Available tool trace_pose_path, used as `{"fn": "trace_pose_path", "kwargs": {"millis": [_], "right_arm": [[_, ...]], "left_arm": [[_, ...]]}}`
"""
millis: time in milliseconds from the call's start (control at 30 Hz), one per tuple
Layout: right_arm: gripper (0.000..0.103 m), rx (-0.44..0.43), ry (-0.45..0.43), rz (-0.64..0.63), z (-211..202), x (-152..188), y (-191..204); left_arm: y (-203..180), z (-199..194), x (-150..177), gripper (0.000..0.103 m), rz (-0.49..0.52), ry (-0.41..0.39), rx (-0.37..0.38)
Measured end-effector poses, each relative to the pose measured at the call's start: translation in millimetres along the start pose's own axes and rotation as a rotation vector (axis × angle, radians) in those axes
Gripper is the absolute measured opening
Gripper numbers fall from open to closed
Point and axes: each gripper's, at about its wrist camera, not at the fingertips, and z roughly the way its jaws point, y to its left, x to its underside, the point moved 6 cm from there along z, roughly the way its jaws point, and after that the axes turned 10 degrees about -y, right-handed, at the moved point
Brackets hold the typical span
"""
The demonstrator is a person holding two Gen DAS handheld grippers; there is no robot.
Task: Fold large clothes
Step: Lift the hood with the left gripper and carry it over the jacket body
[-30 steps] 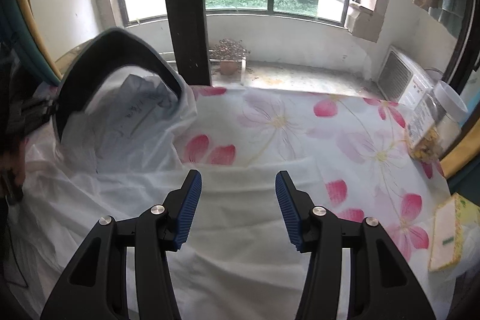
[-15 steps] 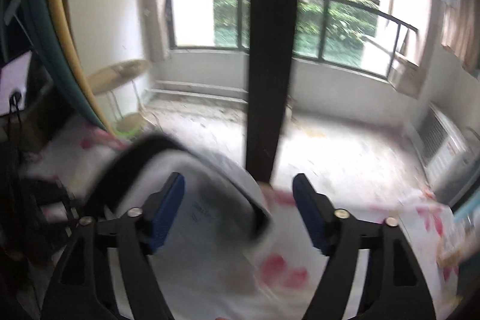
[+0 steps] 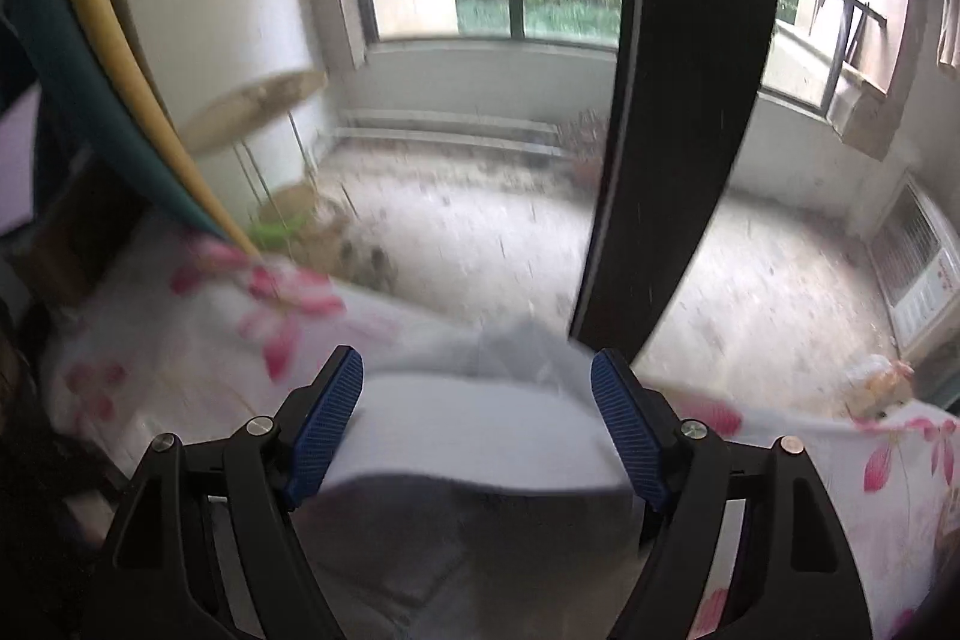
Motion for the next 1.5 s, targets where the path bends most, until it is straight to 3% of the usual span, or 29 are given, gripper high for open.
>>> {"fn": "trace_pose_path", "kwargs": {"millis": [100, 133, 167, 400, 467, 500, 633, 700, 1000, 1133, 1200, 1267, 1300, 1333, 1400, 1500], "right_arm": [[0.079, 0.016, 0.044, -0.013, 4, 23, -5], [0.079, 0.018, 0.057, -0.012, 5, 31, -7], [0.079, 0.022, 0.068, -0.010, 6, 36, -10], [0.079, 0.016, 0.128, 0.026, 3, 60, -30], [0.079, 0.017, 0.133, 0.024, 0, 64, -32], [0.079, 0.017, 0.135, 0.025, -2, 67, -33], [0.079, 0.005, 0.138, 0.018, -13, 71, -34], [0.079, 0.004, 0.144, 0.013, -16, 75, -37], [0.079, 0.068, 0.113, 0.056, -27, 68, -100], [0.079, 0.007, 0.137, 0.100, -11, 67, -113], [0.078, -0.044, 0.129, 0.085, -8, 67, -105], [0.059, -0.101, 0.121, 0.082, -7, 69, -95], [0.044, -0.114, 0.131, 0.070, -4, 72, -89], [0.034, -0.093, 0.132, 0.053, -3, 73, -87], [0.026, -0.079, 0.100, 0.033, -8, 71, -89], [0.022, -0.074, 0.034, 0.027, -26, 60, -92]], "left_arm": [[8, -3, 5, 0.027, -0.062, 0.034, 0.028], [12, -7, 3, 0.041, -0.098, 0.037, 0.044], [15, -12, 2, 0.047, -0.124, 0.030, 0.057], [36, -38, -33, 0.062, -0.419, -0.072, 0.241], [40, -28, -35, 0.066, -0.465, -0.063, 0.235], [41, -17, -30, 0.067, -0.477, -0.019, 0.206], [31, 27, 13, 0.067, -0.484, 0.198, 0.123], [24, 34, 27, 0.067, -0.511, 0.257, 0.116], [13, 33, 35, 0.069, -0.544, 0.252, 0.178], [14, 35, 36, 0.069, -0.527, 0.245, 0.183], [14, 32, 37, 0.064, -0.503, 0.239, 0.175], [13, 31, 38, 0.050, -0.488, 0.234, 0.155], [14, 29, 38, 0.048, -0.494, 0.234, 0.153], [15, 28, 37, 0.042, -0.499, 0.227, 0.153], [17, 24, 34, 0.034, -0.510, 0.202, 0.151], [19, 17, 20, 0.023, -0.497, 0.129, 0.142]]}}
